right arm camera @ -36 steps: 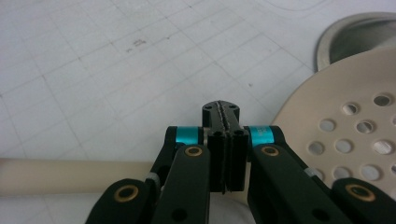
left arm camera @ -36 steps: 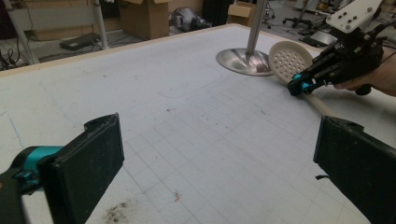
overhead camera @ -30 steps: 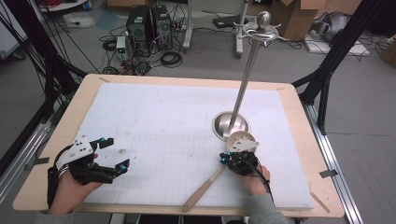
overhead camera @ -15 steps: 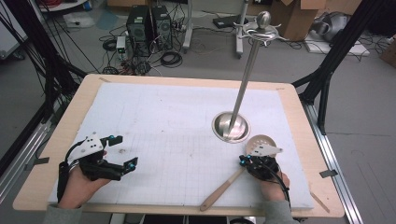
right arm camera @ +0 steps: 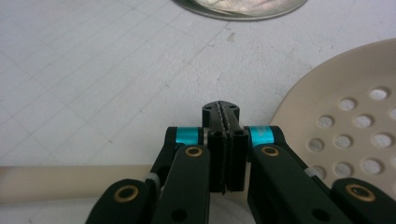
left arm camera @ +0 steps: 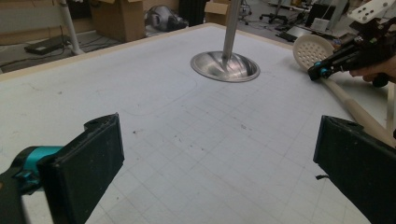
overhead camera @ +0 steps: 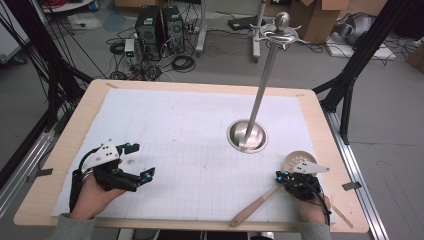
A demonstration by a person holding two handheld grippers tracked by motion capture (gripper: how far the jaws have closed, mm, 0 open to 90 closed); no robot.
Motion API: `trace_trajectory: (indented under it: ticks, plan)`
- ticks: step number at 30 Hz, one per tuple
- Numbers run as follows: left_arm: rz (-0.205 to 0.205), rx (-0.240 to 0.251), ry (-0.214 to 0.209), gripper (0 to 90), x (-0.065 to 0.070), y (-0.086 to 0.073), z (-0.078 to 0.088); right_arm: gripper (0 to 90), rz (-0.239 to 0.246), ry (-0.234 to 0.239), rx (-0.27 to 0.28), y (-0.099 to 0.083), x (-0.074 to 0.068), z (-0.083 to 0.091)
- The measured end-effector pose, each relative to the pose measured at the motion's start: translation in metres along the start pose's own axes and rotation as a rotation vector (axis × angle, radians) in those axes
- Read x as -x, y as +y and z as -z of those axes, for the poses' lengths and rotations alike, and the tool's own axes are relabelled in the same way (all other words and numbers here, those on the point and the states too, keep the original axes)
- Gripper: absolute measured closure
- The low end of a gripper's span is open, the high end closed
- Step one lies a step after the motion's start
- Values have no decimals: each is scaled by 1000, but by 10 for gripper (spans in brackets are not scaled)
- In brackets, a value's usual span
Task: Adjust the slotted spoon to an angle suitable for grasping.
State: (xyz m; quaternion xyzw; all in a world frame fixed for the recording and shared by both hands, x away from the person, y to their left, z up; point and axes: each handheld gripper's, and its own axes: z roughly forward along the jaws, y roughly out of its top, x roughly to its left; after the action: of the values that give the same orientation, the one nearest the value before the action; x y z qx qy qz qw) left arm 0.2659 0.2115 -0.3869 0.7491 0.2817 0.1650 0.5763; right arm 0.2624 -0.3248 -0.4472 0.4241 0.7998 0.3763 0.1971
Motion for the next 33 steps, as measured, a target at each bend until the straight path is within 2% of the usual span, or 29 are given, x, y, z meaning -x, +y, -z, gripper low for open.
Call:
trace_trajectory:
  ticks: [1,3,4,8,9,11,13,14,16,21,23,31,33]
  plan:
    - [-4,0,0,20,0,0,-1,900,-16,-4,7,0,0,1]
    - [-4,-4,-1,20,0,0,-2,900,-31,1,55,2,-2,5]
    - [1,-4,-3,20,0,0,-3,900,-20,15,77,4,-5,8]
    - [2,-10,-6,20,-2,-2,-5,900,39,83,103,5,-24,23]
    - [2,-11,-4,20,-2,-2,-5,900,55,107,109,2,-32,30]
    - [0,-11,-3,20,-2,-2,-6,900,66,118,113,0,-36,32]
    - [0,-12,-7,20,-1,-1,-7,900,84,151,105,-5,-47,37]
    - [-1,-9,-8,20,-1,-1,-7,900,84,151,105,-5,-47,37]
    - [-4,-12,-9,20,0,-1,-8,900,116,165,80,-8,-54,37]
    - [-4,-6,-16,20,0,1,-10,900,100,231,56,-14,-64,36]
    - [-2,-6,-19,20,0,1,-11,900,116,252,45,-14,-69,36]
    - [-1,-4,-20,20,-1,1,-10,900,121,264,4,-20,-73,30]
    - [-3,-2,-20,21,0,2,-9,900,119,262,10,-21,-74,29]
